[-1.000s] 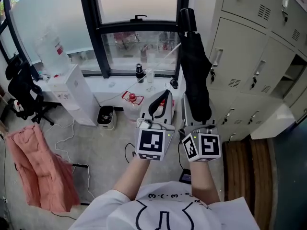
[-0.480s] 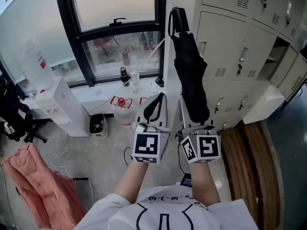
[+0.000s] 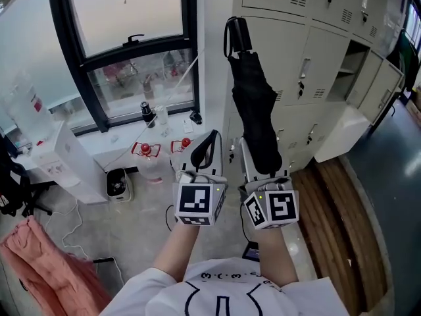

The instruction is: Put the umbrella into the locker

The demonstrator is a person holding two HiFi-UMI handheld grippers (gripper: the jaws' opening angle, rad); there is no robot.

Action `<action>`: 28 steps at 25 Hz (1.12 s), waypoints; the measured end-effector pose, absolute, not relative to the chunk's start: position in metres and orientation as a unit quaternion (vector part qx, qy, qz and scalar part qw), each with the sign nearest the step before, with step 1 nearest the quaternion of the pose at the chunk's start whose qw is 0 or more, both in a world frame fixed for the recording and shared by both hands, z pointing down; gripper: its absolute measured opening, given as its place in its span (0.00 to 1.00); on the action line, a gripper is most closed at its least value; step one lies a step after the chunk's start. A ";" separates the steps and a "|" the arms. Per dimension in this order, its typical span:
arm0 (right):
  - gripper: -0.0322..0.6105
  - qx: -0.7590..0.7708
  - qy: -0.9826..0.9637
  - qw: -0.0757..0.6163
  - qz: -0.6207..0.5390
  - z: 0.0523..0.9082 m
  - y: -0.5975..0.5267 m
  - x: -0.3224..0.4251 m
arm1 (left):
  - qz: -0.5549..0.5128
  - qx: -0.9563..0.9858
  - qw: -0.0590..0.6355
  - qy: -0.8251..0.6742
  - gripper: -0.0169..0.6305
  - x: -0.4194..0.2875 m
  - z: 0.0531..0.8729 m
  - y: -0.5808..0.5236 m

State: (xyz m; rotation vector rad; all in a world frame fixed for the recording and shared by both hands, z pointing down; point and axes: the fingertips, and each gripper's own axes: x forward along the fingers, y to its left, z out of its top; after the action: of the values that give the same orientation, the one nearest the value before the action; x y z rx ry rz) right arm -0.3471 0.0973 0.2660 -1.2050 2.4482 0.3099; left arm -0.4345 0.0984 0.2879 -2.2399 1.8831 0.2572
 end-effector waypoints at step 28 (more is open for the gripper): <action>0.37 -0.498 0.844 0.169 0.100 0.277 0.024 -0.099 | 0.091 -0.818 0.098 0.559 0.03 -0.180 0.278 0.006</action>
State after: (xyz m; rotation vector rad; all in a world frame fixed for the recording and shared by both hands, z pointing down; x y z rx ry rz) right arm -0.0987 0.0242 0.2768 -1.4164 2.4003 0.2848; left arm -0.1802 0.0063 0.2779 -2.4207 1.6549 0.2679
